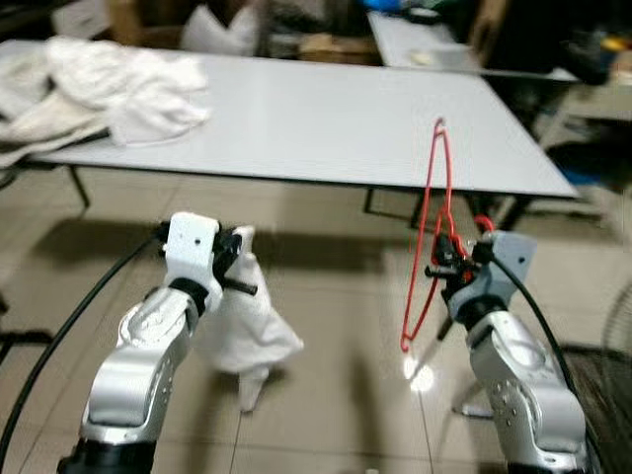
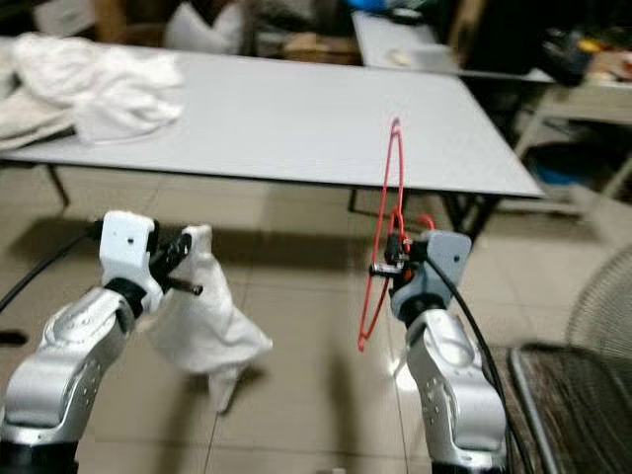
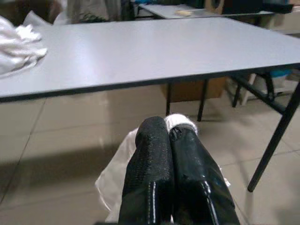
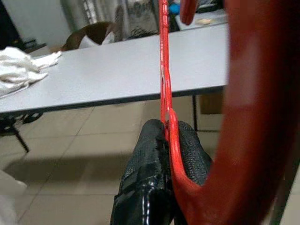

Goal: Hang hanger

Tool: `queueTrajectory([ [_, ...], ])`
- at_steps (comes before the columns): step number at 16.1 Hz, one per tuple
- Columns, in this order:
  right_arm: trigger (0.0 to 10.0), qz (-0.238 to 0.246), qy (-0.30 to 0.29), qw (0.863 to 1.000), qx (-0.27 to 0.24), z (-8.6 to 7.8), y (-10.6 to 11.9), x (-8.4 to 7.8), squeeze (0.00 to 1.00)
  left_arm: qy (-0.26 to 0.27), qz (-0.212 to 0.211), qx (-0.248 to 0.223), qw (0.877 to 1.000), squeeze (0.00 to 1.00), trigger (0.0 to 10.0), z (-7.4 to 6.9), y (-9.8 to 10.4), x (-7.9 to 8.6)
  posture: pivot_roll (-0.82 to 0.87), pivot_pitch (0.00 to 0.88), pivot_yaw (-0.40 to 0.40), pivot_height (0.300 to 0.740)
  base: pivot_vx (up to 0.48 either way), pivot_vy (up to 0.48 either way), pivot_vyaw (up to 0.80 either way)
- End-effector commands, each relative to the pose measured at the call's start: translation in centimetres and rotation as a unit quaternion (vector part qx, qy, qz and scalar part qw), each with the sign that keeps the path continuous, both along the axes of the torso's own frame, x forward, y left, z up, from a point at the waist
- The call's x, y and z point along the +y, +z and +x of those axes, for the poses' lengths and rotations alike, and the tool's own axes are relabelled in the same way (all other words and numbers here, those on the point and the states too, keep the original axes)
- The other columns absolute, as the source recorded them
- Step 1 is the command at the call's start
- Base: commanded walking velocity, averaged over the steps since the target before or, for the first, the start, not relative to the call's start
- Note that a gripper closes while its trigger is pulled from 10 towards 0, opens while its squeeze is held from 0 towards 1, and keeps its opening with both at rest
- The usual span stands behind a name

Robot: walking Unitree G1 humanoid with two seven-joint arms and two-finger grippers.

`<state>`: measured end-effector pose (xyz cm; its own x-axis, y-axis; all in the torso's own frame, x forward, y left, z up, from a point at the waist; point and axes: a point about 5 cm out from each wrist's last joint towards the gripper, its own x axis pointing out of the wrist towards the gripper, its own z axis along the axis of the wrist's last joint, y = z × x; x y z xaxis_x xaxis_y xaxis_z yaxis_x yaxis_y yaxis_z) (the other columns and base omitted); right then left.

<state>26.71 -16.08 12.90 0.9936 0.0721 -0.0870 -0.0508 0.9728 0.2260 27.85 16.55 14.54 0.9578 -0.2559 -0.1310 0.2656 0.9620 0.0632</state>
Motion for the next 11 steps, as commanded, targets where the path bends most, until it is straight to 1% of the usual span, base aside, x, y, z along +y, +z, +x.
queueTrajectory([
  [1, 10.0, -0.005, 0.009, 1.000, -0.009, 0.11, 0.57, 0.14, 0.00, -0.002, 0.001, -0.014, 1.000, 0.00, 10.0, 0.22, 0.68, -0.08, 0.05, 0.000, -0.017, 0.740, 0.281, 0.000, 0.00],
  [4, 10.0, -0.021, 0.023, 0.999, -0.015, 0.30, 0.84, 0.21, 0.00, -0.005, -0.001, -0.020, 1.000, 0.00, 10.0, 0.40, 0.99, -0.14, 0.04, 0.000, -0.014, 0.740, 0.315, 0.000, 0.00],
  [6, 10.0, -0.019, 0.026, 0.999, -0.012, 0.33, 0.84, 0.13, 0.00, -0.007, -0.010, -0.024, 1.000, 0.00, 10.0, 0.57, 1.24, -0.20, 0.04, 0.000, -0.011, 0.740, 0.345, 0.000, 0.00],
  [9, 10.0, -0.023, 0.028, 0.999, -0.014, 0.34, 1.07, -0.12, 0.00, -0.008, -0.010, -0.027, 1.000, 0.00, 10.0, 0.80, 1.42, -0.25, 0.03, 0.000, -0.015, 0.740, 0.380, 0.000, 0.00],
  [11, 10.0, -0.035, 0.043, 0.998, -0.018, 0.48, 1.46, -0.24, 0.00, -0.008, -0.012, -0.029, 0.999, 0.00, 10.0, 0.93, 1.45, -0.27, 0.02, 0.000, -0.024, 0.740, 0.382, 0.000, 0.00],
])
